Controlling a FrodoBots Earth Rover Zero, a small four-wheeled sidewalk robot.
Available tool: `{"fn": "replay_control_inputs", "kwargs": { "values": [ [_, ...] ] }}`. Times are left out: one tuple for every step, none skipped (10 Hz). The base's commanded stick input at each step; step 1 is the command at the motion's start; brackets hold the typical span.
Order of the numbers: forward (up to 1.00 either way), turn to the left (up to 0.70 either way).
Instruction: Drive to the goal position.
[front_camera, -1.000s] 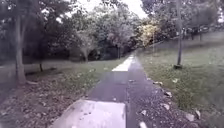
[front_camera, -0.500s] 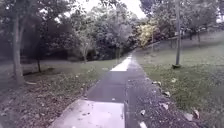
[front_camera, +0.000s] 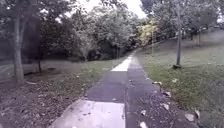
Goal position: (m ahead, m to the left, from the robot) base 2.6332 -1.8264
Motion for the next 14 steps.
{"fn": "replay_control_inputs", "kwargs": {
  "values": [
    [0.00,-0.70],
    [0.00,-0.70],
    [0.00,-0.70],
    [0.00,-0.70],
    [0.00,-0.70],
    [0.00,-0.70],
    [0.00,-0.70],
    [0.00,-0.56],
    [0.00,-0.03],
    [0.00,0.00],
    [0.00,0.00],
    [0.00,0.00],
    [0.00,0.00],
    [0.00,0.00]
  ]
}}
